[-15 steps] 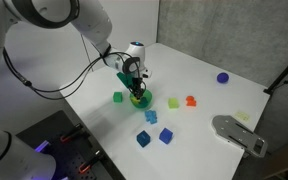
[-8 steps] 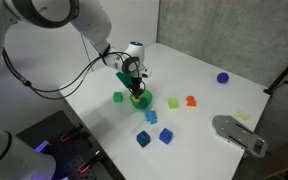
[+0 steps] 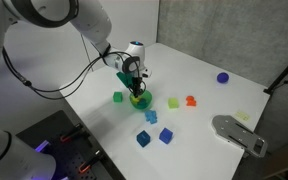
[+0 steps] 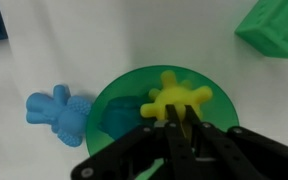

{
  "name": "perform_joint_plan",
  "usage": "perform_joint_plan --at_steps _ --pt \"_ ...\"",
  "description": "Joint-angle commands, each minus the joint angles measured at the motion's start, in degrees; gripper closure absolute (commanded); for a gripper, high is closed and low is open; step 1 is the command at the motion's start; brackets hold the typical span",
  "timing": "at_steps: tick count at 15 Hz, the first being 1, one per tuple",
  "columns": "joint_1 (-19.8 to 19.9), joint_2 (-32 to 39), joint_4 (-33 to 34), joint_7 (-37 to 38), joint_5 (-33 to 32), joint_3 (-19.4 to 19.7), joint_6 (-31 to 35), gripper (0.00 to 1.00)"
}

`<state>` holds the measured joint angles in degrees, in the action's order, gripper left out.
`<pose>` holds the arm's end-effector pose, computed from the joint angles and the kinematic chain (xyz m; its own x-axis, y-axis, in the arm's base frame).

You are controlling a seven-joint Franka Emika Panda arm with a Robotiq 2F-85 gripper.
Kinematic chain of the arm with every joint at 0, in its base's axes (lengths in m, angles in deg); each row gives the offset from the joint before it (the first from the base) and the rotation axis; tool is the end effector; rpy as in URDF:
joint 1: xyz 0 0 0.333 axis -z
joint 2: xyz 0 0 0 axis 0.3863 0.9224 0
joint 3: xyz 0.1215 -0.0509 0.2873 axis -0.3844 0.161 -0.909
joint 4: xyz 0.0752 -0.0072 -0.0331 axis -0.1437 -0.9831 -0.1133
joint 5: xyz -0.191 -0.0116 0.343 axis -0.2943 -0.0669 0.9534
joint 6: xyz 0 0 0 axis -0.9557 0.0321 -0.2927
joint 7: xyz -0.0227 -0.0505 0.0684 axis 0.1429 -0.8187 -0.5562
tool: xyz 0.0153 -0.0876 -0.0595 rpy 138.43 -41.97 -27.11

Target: Put the yellow spiky toy on the table

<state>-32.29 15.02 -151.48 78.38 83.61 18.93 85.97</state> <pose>0.5962 0.0665 0.1127 0.9582 -0.2713 -0.0909 -0.2668 -0.9620 0.0585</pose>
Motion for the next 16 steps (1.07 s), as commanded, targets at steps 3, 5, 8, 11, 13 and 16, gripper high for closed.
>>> perform_joint_plan --at_steps 3,5,8,11,13,16 --pt "1.4 -5.7 -0.6 -1.0 1.9 -1.2 -4.9 0.95" --pt "1.1 -7.7 -0.2 0.3 1.3 -0.1 -5.2 0.95" --pt "1.2 -10.4 0.0 1.8 -0.4 2.2 -4.3 0.95" --pt "2.0 -12.6 -0.6 2.8 -1.8 5.0 -3.8 0.95" --pt "2.7 -14.0 -1.2 3.9 -3.1 6.9 -3.3 0.95" --pt "3.8 -16.6 -2.1 5.1 -4.0 8.4 -3.8 0.56"
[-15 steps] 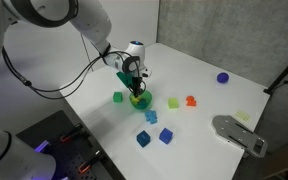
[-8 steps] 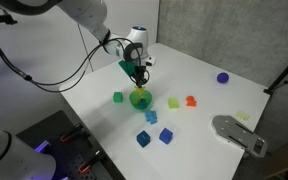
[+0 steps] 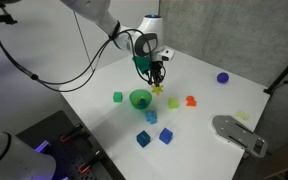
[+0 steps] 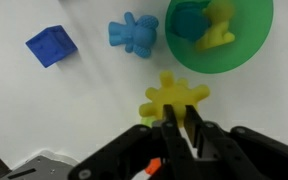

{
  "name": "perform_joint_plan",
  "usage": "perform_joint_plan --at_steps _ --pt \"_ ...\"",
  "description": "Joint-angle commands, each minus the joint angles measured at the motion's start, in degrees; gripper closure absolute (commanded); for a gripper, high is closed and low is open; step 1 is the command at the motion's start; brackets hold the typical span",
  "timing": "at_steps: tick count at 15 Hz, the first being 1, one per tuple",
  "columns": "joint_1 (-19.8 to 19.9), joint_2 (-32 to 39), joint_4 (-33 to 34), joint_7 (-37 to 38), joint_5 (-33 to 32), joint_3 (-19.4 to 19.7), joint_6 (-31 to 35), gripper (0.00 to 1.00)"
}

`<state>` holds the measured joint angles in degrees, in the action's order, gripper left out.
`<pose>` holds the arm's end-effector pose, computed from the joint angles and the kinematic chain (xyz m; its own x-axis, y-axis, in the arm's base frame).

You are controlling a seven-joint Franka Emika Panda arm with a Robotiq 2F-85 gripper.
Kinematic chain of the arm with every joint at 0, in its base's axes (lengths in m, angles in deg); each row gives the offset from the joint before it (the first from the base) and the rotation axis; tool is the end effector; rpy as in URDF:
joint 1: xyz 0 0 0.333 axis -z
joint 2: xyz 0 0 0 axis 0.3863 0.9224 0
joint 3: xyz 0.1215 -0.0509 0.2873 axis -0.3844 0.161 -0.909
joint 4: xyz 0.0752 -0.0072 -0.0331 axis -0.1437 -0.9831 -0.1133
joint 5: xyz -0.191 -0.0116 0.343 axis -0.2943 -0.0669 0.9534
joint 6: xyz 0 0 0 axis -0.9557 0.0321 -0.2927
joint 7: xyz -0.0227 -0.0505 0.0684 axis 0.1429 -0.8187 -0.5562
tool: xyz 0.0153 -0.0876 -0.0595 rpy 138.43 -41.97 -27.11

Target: Put the yellow spiky toy on the table

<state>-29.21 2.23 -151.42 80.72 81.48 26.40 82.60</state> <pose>0.6276 -0.0400 0.2497 0.8950 -0.4360 0.0944 -0.4420 -0.8953 0.0562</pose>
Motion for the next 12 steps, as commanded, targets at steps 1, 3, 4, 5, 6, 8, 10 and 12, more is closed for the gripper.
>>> perform_joint_plan --at_steps 1,3,4,5,6,8,10,12 --pt "1.1 -4.9 -2.6 2.9 -2.1 1.3 -0.3 0.49" --pt "1.7 -7.3 -3.5 3.2 -2.4 1.6 -0.7 0.34" --pt "2.0 -8.8 -4.2 3.0 -2.3 1.5 -1.0 0.25" --pt "2.3 -10.2 -4.9 2.9 -2.4 1.5 -1.3 0.19" --pt "2.8 -12.0 -5.8 2.0 -2.0 1.0 -2.1 0.10" --pt "3.6 -15.6 -7.4 0.8 -1.3 0.2 -4.2 0.00" --pt "4.1 -19.5 -9.2 -0.4 -1.2 -0.8 -7.2 0.00" --pt "4.6 -23.4 -10.6 -1.6 -1.2 -1.9 -10.9 0.00"
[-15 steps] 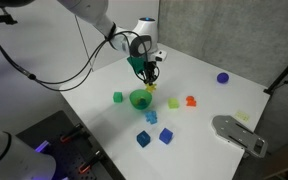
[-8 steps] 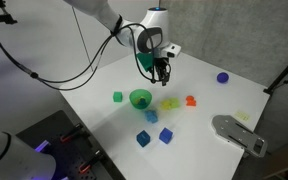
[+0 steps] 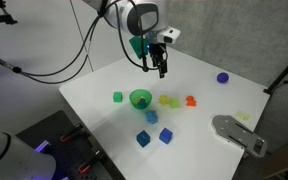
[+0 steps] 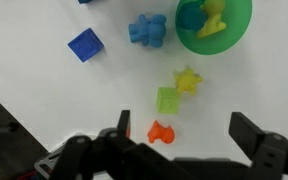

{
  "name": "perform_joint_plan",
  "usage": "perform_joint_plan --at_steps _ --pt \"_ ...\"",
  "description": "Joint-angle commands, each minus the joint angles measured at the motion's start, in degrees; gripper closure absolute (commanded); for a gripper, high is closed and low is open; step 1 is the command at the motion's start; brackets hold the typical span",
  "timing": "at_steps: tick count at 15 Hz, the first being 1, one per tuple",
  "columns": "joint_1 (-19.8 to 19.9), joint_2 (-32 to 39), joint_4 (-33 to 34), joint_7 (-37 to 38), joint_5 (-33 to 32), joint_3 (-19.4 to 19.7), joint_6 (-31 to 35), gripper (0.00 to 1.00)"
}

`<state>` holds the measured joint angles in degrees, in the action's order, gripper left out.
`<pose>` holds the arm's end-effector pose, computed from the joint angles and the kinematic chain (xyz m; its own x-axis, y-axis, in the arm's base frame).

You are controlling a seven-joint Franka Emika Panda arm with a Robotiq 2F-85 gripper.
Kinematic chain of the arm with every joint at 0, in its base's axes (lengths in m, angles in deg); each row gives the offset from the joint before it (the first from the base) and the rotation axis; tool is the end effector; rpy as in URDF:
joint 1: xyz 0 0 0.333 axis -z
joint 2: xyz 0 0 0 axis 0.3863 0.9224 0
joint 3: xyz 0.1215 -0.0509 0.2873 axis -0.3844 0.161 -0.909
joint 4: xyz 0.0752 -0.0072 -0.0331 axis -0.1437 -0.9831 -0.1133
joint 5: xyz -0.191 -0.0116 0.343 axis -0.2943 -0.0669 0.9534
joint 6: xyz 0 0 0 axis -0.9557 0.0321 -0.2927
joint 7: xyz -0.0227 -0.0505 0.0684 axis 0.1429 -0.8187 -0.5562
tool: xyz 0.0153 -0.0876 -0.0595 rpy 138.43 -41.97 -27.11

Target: Put the yellow spiky toy on the table

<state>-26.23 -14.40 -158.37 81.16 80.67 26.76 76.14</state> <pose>0.5842 -0.0743 0.3608 0.8554 -0.5021 0.1273 -0.5062 -0.8624 0.0001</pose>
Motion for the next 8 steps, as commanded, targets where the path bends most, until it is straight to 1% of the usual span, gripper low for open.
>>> perform_joint_plan --at_steps 1,3,5,8 --pt "1.9 -8.6 -4.3 -2.9 0.0 -2.9 -6.7 0.00" --pt "2.4 -12.0 -5.0 -4.7 0.0 -4.1 -11.5 0.01" --pt "2.8 -15.6 -5.1 -7.7 0.3 -5.2 -17.6 0.00" --pt "3.2 -20.2 -4.4 -15.5 2.1 -6.0 -26.1 0.00"
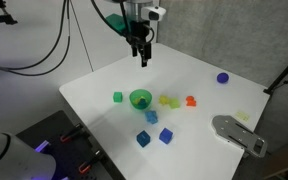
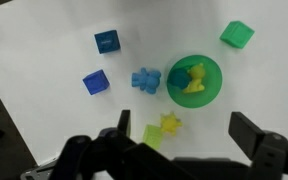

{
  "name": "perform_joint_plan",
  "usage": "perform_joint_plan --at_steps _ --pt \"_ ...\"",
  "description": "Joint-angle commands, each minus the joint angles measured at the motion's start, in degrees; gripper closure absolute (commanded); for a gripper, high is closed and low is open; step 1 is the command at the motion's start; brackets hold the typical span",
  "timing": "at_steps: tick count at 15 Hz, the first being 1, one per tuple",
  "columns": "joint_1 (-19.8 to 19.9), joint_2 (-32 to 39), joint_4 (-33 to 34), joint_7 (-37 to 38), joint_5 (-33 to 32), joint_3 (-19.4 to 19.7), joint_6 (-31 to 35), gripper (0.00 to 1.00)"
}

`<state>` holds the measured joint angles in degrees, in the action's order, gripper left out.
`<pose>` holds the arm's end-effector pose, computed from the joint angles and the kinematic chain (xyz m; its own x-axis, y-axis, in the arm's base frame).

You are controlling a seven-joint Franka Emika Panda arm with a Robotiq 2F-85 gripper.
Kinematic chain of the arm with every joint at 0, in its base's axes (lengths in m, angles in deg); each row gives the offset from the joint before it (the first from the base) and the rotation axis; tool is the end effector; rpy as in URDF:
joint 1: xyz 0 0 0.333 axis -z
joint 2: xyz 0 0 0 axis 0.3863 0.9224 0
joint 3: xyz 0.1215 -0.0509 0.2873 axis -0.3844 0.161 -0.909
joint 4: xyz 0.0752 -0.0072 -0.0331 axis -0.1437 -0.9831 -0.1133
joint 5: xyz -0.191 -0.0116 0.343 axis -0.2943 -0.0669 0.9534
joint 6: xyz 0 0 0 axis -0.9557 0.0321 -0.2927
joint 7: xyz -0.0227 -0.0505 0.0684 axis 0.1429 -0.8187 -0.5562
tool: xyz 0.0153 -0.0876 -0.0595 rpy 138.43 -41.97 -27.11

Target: Put the yellow spiky toy on the table

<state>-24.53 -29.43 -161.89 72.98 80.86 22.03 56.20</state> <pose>0.5182 -0.0424 0.4443 0.9401 -0.3396 -0.0299 -0.3392 -0.9406 0.0176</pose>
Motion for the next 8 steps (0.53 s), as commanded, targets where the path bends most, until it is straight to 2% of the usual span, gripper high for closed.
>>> perform_joint_plan --at_steps 1,4,8 --pt "1.6 -6.5 -0.6 -9.7 2.2 -1.4 -8.4 0.00" --pt "1.9 -9.6 -0.2 -13.5 1.4 -1.5 -12.8 0.00" --pt "2.3 -9.6 0.1 -12.9 1.5 -1.9 -12.6 0.00"
